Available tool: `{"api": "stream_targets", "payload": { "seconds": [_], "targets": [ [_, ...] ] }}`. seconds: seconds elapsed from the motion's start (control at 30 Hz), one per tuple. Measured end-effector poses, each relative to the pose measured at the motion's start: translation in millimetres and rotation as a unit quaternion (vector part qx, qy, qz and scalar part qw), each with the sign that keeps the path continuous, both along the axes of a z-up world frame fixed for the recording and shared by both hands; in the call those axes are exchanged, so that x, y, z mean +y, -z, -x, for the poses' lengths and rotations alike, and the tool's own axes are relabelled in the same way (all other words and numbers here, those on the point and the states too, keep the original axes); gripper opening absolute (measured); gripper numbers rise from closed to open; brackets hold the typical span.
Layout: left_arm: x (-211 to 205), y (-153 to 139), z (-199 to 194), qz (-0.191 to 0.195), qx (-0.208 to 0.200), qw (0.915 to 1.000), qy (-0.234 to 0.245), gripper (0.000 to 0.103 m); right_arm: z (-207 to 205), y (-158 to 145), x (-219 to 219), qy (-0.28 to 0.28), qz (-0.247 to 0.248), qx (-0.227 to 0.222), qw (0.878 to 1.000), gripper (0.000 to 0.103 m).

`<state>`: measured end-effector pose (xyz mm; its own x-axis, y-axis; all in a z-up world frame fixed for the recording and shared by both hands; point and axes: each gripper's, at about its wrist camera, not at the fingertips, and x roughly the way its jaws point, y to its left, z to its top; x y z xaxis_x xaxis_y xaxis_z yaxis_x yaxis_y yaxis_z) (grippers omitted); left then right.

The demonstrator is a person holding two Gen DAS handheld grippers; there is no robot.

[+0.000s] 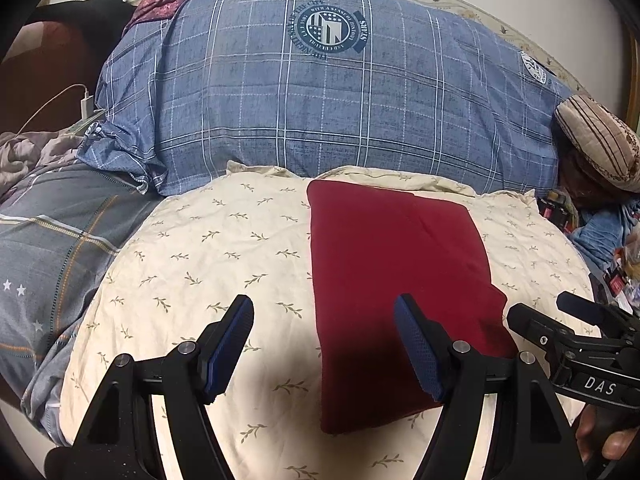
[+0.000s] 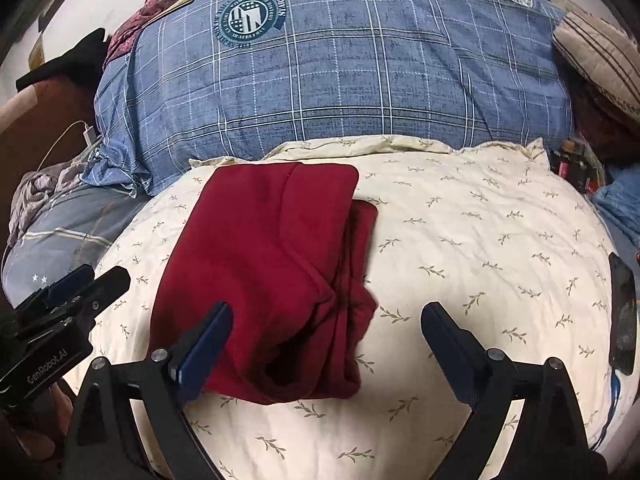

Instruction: Fold small clothes

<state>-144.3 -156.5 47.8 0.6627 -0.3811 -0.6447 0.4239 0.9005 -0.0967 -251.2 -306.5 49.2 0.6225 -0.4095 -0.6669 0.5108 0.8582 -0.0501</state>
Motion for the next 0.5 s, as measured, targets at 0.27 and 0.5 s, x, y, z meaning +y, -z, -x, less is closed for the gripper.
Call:
{"api": "stream_targets", "payload": {
  "seconds": [0.27, 0.5],
  "targets": [
    [-2.9, 1.1, 0.9, -0.004, 0.001, 1.0, -0.001, 0.072, -2.5, 1.7, 2.3, -0.003, -0.003, 0.005, 1.0, 0.096],
    [-3.9, 1.4, 1.2, -0.005, 0.002, 1.0, -0.002, 0.072, -3.7, 3.8, 5.2, -0.007, -0.006, 0.007, 1.0, 0.096]
  ]
}}
